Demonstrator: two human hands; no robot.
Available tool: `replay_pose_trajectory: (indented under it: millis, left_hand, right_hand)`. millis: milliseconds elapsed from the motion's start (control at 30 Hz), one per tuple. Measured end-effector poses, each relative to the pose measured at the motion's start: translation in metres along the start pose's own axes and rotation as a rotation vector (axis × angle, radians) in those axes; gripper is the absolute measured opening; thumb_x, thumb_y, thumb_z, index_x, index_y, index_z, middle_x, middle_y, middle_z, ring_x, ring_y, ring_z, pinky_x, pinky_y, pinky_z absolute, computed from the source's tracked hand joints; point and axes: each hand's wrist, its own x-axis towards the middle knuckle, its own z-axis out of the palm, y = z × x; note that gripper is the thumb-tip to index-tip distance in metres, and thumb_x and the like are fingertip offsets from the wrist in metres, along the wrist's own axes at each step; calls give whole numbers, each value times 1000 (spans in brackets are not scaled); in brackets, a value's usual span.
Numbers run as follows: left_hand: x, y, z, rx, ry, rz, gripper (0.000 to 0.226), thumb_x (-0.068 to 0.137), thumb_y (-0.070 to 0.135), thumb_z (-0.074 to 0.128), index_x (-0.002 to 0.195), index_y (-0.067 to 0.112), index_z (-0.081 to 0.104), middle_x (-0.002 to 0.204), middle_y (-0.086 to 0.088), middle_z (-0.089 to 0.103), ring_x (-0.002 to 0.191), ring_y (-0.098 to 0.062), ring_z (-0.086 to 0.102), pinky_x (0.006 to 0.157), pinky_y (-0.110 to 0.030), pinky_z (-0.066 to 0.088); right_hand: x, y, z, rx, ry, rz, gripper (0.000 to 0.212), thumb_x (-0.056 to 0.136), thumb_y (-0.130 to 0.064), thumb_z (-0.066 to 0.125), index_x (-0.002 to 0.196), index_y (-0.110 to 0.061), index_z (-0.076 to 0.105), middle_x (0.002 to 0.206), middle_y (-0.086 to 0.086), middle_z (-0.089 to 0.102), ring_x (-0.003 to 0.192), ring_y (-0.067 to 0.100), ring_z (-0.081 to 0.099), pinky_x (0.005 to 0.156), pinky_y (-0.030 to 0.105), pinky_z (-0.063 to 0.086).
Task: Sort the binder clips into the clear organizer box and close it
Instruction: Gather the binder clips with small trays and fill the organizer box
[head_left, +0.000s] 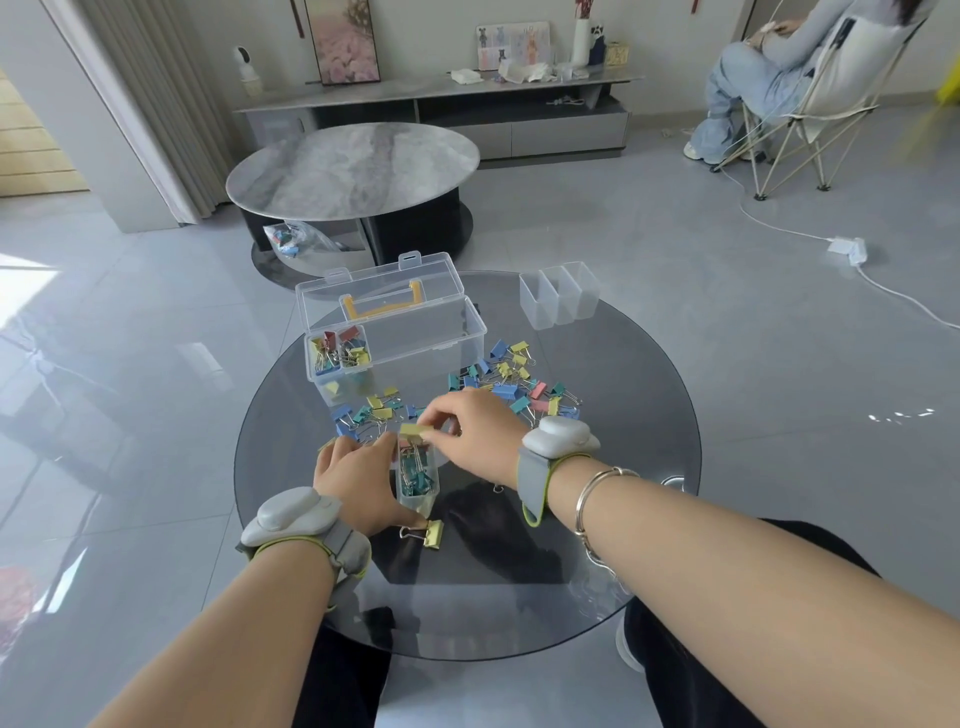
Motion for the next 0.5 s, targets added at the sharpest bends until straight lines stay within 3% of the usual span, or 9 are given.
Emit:
replay_pose_trajectory:
  millis: [167, 267, 400, 500]
  left_hand:
    - [1, 0, 0, -6, -1, 6, 73, 52, 67, 74, 110, 36, 41, 102, 15, 54, 98, -16, 30, 101, -42, 22]
    - [-1, -1, 1, -9, 5, 15, 70, 54, 66, 74, 107, 37, 39, 104, 14, 55, 96, -15, 29, 102, -42, 21]
    - [-1, 0, 1, 6, -7, 13, 78, 54, 66, 74, 117, 37, 40, 111, 13, 57, 104, -18, 35, 105, -43, 20]
    - [0, 0, 2, 5, -4, 9, 79, 54, 66, 74, 119, 36, 40, 113, 13, 57, 104, -18, 34, 105, -44, 20]
  right_hand:
    - [4, 3, 3, 158, 71, 156, 6, 85, -21, 63, 82, -17, 66, 84, 1, 70, 77, 16, 63, 77, 36, 55]
    - [7, 4, 7, 52, 42, 156, 11, 85, -24, 64, 76, -18, 65, 85, 1, 71, 86, 20, 63, 79, 37, 54]
    - [9, 2, 7, -85, 42, 116, 8, 87, -28, 62, 81, -27, 66, 91, -2, 69, 98, 18, 53, 73, 28, 40]
    - [10, -1, 4, -122, 29, 94, 7, 86, -26, 61, 83, -26, 68, 93, 1, 66, 98, 20, 54, 80, 31, 45]
